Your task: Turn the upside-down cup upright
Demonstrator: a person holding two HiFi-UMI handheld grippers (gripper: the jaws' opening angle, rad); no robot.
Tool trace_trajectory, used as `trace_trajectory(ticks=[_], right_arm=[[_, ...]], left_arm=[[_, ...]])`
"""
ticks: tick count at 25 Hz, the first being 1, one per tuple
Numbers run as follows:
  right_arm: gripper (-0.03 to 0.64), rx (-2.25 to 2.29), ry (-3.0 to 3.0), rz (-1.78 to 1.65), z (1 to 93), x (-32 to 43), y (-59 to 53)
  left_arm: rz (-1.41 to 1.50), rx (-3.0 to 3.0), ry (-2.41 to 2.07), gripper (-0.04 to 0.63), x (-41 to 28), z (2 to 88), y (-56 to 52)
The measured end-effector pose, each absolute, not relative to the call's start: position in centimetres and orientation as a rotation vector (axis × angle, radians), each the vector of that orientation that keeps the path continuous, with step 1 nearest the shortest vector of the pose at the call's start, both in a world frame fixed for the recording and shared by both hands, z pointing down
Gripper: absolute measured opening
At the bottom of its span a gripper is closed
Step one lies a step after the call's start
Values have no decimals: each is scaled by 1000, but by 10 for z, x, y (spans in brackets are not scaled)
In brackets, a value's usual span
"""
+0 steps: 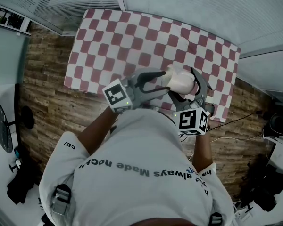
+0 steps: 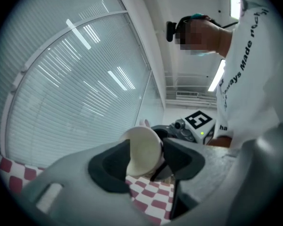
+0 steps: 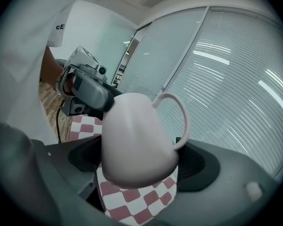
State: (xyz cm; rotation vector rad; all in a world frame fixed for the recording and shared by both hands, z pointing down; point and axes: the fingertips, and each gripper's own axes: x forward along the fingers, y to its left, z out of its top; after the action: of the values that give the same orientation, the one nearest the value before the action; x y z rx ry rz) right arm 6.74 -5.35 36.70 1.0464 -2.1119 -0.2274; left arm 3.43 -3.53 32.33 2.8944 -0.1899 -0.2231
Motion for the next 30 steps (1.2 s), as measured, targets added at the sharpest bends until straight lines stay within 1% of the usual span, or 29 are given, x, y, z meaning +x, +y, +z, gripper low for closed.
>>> trace_trajectory(ticks=[6,11,14,18,26,30], right_arm=[[472,1120,-2206,-142,365,62,-53],[472,1171,-2297,-63,362,60,-55],[472,1221,-2373,-9,358,61,-55],[472,1283,-2498,100,353,64,-55],[472,1237,-2872,270,333,60,-39],[472,1169,-3099,433,315,60,-32]], left_arm=[[-295,2844,-235,279,26,321,-44],[-410,2774,-220,302,17,312,-52],[-481,2722,-219,304,9,307,-57],[-500,2715,-226,304,4,304,-60],[-486,2722,-223,304,3,306,-58],[-480,2722,-209,304,5,305,-57]])
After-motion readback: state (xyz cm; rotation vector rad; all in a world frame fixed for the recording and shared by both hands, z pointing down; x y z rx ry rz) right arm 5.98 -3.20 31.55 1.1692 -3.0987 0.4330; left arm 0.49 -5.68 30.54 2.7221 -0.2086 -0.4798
